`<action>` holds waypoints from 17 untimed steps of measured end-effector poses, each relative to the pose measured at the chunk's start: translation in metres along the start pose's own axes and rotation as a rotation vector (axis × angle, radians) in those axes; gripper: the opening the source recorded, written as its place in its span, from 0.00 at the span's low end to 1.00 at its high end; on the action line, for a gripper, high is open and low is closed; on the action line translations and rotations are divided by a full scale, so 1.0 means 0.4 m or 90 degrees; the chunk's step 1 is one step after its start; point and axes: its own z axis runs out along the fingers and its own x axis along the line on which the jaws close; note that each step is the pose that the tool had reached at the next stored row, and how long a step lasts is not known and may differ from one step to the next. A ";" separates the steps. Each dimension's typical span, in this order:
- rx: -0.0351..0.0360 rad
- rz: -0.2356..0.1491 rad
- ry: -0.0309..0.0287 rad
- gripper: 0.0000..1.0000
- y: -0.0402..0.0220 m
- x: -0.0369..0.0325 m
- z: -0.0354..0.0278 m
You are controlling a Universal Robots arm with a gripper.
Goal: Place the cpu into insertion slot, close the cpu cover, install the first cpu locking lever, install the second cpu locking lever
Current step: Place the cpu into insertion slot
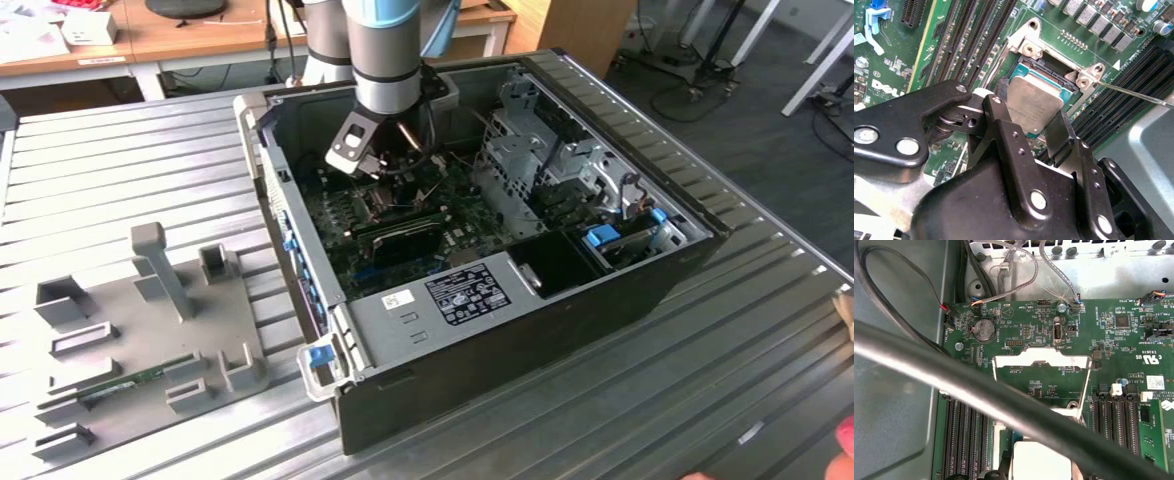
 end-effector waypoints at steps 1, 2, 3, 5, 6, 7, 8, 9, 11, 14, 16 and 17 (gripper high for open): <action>-0.0001 0.000 0.0000 0.54 0.000 0.000 0.000; -0.0002 0.000 0.0001 0.54 0.000 0.000 0.000; -0.0002 0.000 0.0000 0.54 0.000 0.000 0.000; -0.0002 0.000 -0.0003 0.54 -0.001 0.003 0.000; -0.0002 0.000 -0.0005 0.54 -0.001 0.004 0.000; -0.0002 0.000 -0.0006 0.54 -0.001 0.005 0.000; -0.0002 0.000 -0.0007 0.54 -0.001 0.006 0.000; -0.0002 0.000 -0.0007 0.54 -0.001 0.007 0.000; -0.0002 0.000 -0.0012 0.54 -0.002 0.007 0.000; -0.0003 0.000 -0.0014 0.54 -0.003 0.007 0.001; -0.0003 0.000 -0.0015 0.54 -0.003 0.007 0.001; -0.0004 0.000 -0.0014 0.54 -0.004 0.007 0.001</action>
